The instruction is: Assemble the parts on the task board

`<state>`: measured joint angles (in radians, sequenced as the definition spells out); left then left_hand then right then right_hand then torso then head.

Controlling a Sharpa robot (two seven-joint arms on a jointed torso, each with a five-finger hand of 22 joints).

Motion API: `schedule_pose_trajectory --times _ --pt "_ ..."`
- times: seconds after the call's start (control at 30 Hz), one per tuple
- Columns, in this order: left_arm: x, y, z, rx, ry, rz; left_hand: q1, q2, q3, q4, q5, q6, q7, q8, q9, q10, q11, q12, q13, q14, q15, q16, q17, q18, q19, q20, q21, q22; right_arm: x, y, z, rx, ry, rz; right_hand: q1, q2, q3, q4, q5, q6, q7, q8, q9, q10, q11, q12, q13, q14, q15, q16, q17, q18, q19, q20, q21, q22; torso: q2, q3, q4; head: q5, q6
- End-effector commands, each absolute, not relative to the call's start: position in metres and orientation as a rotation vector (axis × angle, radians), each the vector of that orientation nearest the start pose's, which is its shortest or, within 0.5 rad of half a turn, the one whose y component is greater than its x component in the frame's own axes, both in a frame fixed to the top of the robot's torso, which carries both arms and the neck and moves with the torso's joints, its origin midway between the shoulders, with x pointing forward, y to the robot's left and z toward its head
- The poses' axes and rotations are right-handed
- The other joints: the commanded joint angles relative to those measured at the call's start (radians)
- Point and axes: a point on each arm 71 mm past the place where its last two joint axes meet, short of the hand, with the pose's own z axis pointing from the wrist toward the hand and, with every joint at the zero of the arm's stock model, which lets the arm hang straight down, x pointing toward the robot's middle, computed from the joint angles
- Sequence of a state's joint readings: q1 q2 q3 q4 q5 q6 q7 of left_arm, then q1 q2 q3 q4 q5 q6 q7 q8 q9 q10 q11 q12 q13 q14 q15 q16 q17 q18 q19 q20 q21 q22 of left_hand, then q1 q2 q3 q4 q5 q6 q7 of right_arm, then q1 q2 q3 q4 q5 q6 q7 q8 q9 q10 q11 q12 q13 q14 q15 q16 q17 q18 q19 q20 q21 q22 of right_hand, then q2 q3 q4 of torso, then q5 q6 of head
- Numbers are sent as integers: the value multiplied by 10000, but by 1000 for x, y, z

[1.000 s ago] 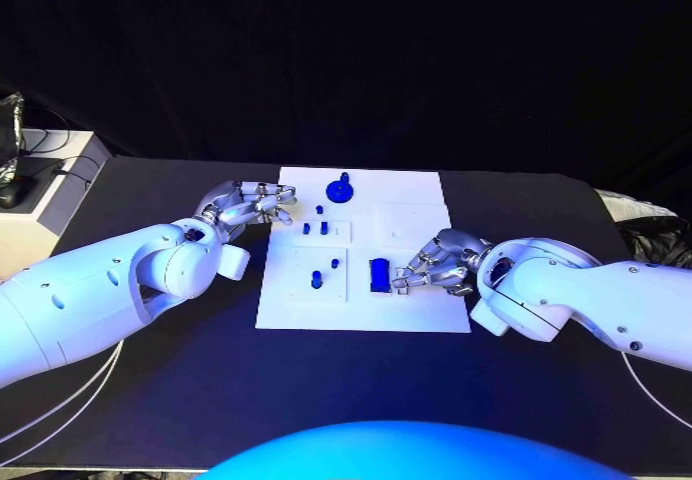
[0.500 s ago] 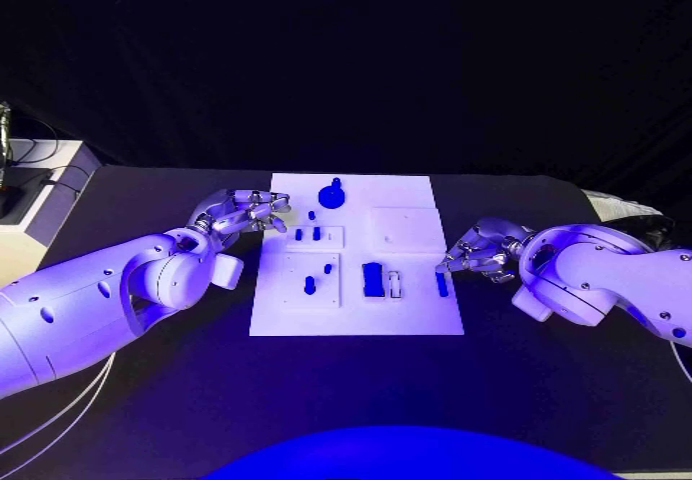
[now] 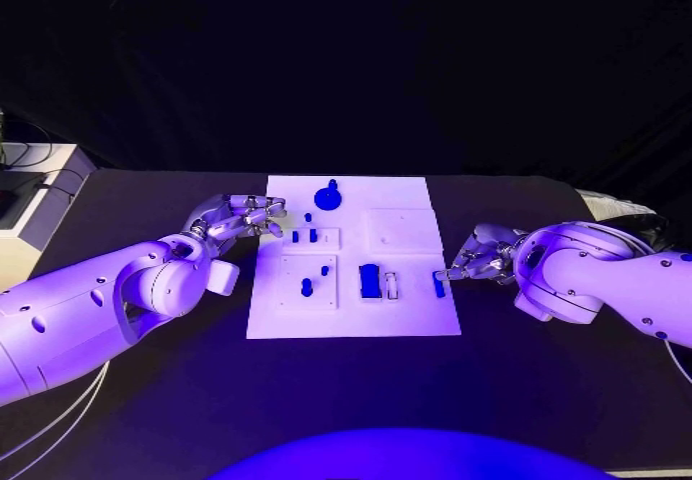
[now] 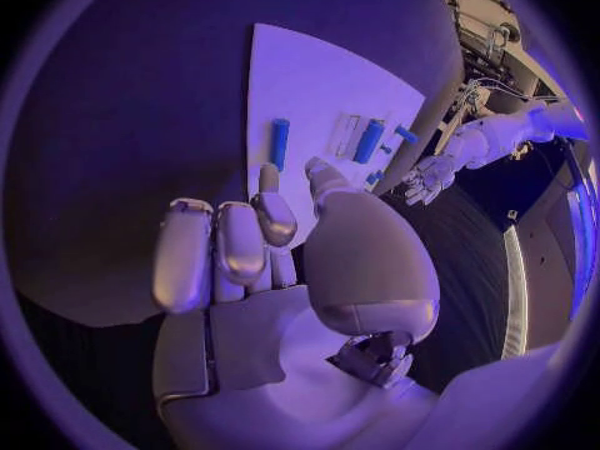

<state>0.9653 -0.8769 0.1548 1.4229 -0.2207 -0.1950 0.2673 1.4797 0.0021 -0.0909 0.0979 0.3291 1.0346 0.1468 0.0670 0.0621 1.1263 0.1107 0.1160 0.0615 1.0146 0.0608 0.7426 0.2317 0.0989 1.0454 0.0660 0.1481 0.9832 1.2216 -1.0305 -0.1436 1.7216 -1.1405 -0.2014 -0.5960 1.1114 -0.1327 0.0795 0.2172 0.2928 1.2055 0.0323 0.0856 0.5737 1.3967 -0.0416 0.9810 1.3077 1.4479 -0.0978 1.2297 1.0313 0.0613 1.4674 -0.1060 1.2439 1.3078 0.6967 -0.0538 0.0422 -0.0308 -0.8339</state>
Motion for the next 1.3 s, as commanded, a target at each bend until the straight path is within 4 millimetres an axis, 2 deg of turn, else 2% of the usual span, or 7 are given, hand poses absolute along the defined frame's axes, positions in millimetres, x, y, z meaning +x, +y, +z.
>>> schedule_pose_trajectory --times 0.03,0.13,0.23,0.83,0.9,1.1,1.3 --pt "482 252 -234 -11143 15444 -14595 10 21 -25 7 -36 -37 -6 -19 10 23 13 17 10 -43 -1 34 -11 -150 56 10 -39 10 433 -266 -227 3659 21380 1853 -50 -235 -3 491 -96 -218 -9 94 1055 23 -76 -58 493 -4 -44 -16 5 -89 466 -106 -41 1737 -2 -30 24 -18 -43" --pt "482 252 -234 -11152 15445 -14575 9 18 -26 7 -37 -36 -9 -18 10 12 15 11 11 -43 0 34 -11 -152 56 9 -41 12 433 -264 -230 3687 21515 1699 -63 -274 -17 602 -42 -160 -39 -43 1578 37 -62 -48 523 -3 -57 -9 20 -91 468 -102 -50 1735 -4 -23 22 8 -80" --pt "482 253 -233 -11162 15442 -14542 9 19 -26 8 -37 -36 -9 -18 10 9 16 10 11 -43 0 34 -11 -153 57 9 -41 13 433 -262 -233 3680 21641 1589 -88 -286 -5 580 -20 -150 -43 -169 1834 33 -59 -61 537 0 -55 -8 21 -92 467 -103 -53 1735 5 -8 13 16 -101" --pt "481 255 -234 -11213 15478 -14448 4 24 -26 15 -37 -46 -2 -16 11 -26 28 -1 11 -42 6 38 -9 -158 61 5 -54 22 432 -243 -245 3357 21813 1759 -32 -139 -42 307 76 -177 -33 -149 1899 6 -53 -83 537 -2 -50 -16 17 -89 457 -99 -92 1727 1 7 7 68 -162" --pt "481 255 -234 -11223 15488 -14431 4 24 -26 15 -37 -46 -2 -16 11 -26 28 -1 11 -42 6 38 -9 -158 61 5 -54 22 433 -242 -246 3313 21824 1761 -32 -72 -53 163 122 -195 -25 -152 1907 -8 -44 -85 537 -7 -44 -24 12 -89 454 -96 -96 1726 -4 2 -9 77 -165" --pt "481 255 -234 -11245 15519 -14403 -4 30 -27 24 -38 -61 8 -18 10 -32 30 1 11 -35 5 45 -6 -157 69 4 -56 27 436 -243 -250 3089 21740 1566 147 372 -202 -883 371 -277 5 -161 1885 -85 -26 -109 516 -13 -39 -34 16 -85 442 -76 -121 1722 3 6 1 86 -193" --pt "481 256 -234 -11258 15539 -14380 -5 35 -24 30 -36 -69 15 -17 10 -45 35 -3 10 -41 8 42 -7 -157 70 4 -62 29 438 -242 -255 2797 21643 1371 520 640 -337 -1593 448 -615 174 -201 1301 -271 77 -161 449 -22 47 -39 19 -56 426 -2 -172 1711 -9 4 35 103 -218"
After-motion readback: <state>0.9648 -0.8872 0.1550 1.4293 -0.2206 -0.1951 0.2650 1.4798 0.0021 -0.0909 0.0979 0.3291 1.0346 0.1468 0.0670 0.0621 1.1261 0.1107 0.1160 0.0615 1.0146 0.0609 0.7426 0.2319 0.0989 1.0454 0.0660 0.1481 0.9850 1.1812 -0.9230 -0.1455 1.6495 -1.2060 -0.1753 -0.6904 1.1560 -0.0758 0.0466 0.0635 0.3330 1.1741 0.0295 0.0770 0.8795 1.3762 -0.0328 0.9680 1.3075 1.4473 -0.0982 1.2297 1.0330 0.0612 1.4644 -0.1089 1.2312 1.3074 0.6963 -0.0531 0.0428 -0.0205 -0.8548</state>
